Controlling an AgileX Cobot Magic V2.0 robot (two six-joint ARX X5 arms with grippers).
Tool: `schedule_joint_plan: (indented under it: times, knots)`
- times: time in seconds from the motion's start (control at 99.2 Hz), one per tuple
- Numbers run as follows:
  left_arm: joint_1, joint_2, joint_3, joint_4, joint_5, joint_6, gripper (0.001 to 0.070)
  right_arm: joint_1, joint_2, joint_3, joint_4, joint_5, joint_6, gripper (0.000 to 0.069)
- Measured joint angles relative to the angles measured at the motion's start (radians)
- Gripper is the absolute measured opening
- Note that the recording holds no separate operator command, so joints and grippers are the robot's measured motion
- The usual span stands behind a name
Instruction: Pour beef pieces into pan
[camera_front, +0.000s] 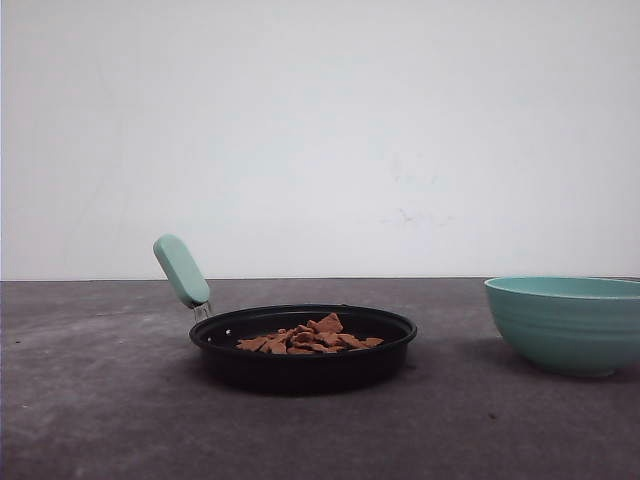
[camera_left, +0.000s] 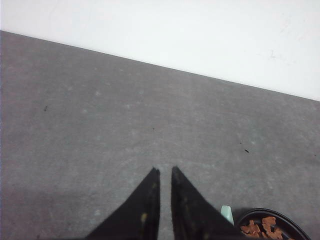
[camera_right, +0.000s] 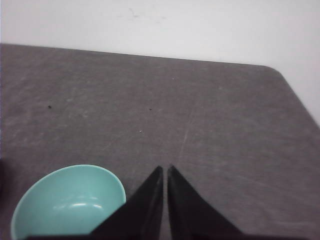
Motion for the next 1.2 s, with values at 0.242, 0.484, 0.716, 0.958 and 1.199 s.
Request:
schedule_joint_plan:
  times: [0.242, 0.484, 0.716, 0.958, 1.199]
  knots:
    - [0.0, 0.0, 0.0, 0.0, 0.0, 0.0, 0.0014, -0.088, -0.175, -0.281, 0.041, -0.257, 0.059, 0.0015]
    - [0.0, -0.007, 0.0, 0.004, 0.0, 0.0, 0.0014, -0.084, -0.177, -0.281, 0.032, -0.188, 0.032, 0.0015]
    - [0.0, -0.011, 0.0, 0.004, 0.0, 0.0, 0.0014, -0.062, -0.177, -0.281, 0.032, -0.191, 0.004, 0.0015]
    - [0.0, -0.01, 0.0, 0.004, 0.0, 0.0, 0.0014, -0.062, -0.177, -0.281, 0.032, -0.191, 0.003, 0.0015]
    - [0.0, -0.01, 0.0, 0.004, 0.0, 0.0, 0.0014, -0.062, -0.177, -0.281, 0.032, -0.191, 0.003, 0.0015]
